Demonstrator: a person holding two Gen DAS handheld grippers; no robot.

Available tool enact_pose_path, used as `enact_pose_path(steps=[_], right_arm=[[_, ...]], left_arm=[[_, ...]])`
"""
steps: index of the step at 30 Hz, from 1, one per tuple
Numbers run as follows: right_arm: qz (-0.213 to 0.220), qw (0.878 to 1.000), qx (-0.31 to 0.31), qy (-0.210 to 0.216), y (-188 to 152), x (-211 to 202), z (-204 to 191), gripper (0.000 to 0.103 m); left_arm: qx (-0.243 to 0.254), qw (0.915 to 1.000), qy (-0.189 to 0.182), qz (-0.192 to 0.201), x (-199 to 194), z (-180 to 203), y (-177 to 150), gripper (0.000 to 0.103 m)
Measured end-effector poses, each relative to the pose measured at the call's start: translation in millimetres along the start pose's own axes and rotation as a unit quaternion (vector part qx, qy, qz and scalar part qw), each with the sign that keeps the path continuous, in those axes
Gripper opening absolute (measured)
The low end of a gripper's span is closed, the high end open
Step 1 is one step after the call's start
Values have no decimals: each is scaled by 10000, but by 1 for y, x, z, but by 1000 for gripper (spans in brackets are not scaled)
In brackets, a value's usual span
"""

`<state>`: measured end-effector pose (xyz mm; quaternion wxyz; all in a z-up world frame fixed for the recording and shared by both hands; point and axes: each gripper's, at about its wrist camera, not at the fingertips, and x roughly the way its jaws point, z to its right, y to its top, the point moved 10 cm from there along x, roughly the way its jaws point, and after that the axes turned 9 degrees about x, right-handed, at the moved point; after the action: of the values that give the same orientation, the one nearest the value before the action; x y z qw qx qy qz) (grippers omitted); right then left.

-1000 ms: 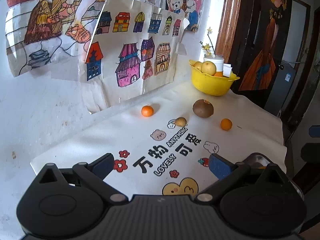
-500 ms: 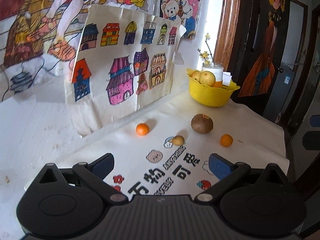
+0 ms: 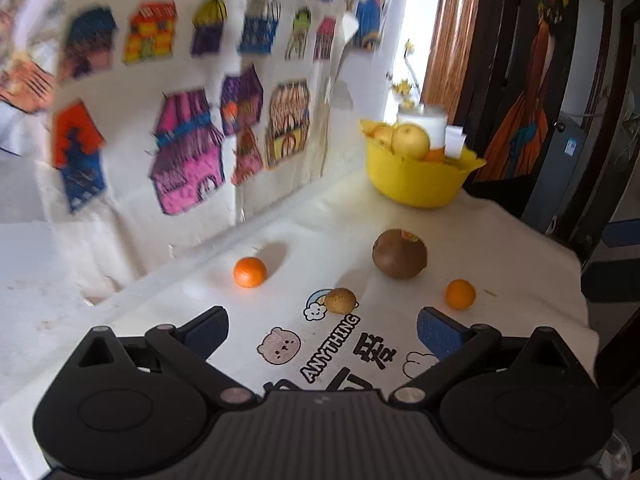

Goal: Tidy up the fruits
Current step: 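Move both open tools back over the cloth toward the small fruits, then lower the left tool onto the small brown fruit and close it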

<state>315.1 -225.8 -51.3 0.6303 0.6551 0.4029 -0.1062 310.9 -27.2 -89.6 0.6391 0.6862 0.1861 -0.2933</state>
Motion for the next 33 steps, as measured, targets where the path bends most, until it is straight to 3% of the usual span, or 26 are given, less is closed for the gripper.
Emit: enact_pose_path(steps=[10, 17, 33], right_arm=[[-424, 9988, 261, -45, -12, 70, 37, 102], [-732, 9965, 395, -89, -22, 116, 62, 102], [-837, 9959, 339, 19, -21, 139, 55, 102]], left_arm=[[-61, 9993, 31, -357, 72, -5, -3, 102], [-5, 9992, -95, -381, 99, 2, 0, 99], [71, 9990, -109, -424, 116, 5, 0, 89]])
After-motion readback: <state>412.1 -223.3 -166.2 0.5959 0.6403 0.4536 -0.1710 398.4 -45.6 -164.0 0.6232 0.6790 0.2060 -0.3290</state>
